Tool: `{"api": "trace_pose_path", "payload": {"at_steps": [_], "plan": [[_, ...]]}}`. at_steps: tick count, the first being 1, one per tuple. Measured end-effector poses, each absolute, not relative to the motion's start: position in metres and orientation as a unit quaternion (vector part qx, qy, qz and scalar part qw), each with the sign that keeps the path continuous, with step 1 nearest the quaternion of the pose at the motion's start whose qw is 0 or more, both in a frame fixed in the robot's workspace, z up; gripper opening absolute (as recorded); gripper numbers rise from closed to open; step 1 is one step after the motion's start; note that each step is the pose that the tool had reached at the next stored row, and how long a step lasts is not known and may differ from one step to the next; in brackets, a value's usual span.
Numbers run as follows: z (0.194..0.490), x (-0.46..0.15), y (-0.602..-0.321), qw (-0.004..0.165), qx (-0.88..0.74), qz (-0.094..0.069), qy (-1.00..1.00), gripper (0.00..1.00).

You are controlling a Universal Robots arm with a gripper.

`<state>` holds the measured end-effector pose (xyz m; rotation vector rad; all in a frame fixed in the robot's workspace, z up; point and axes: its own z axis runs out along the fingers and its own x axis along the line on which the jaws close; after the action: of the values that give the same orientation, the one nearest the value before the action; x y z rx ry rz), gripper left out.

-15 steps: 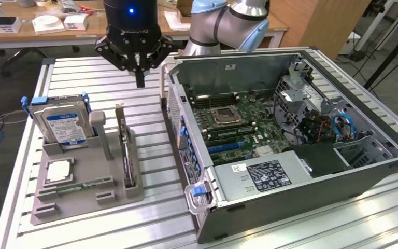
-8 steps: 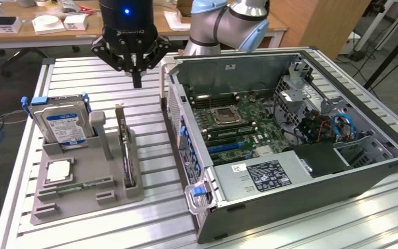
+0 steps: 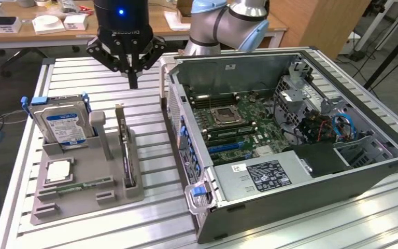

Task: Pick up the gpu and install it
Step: 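Reach for the gpu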

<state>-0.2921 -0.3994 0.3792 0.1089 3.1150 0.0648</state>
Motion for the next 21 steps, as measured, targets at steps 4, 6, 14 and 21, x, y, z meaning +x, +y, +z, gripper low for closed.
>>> {"api": "trace_pose_path", "payload": {"at_steps": [4,6,14,21], "plan": [[0.379,-0.296,-0.399,0.012,0.035,0.021,0.999,0.11],[0.379,-0.298,-0.399,0.012,0.035,0.021,0.999,0.11],[0.378,-0.304,-0.399,0.012,0.035,0.021,0.999,0.11],[0.377,-0.312,-0.400,0.012,0.035,0.021,0.999,0.11]]}}
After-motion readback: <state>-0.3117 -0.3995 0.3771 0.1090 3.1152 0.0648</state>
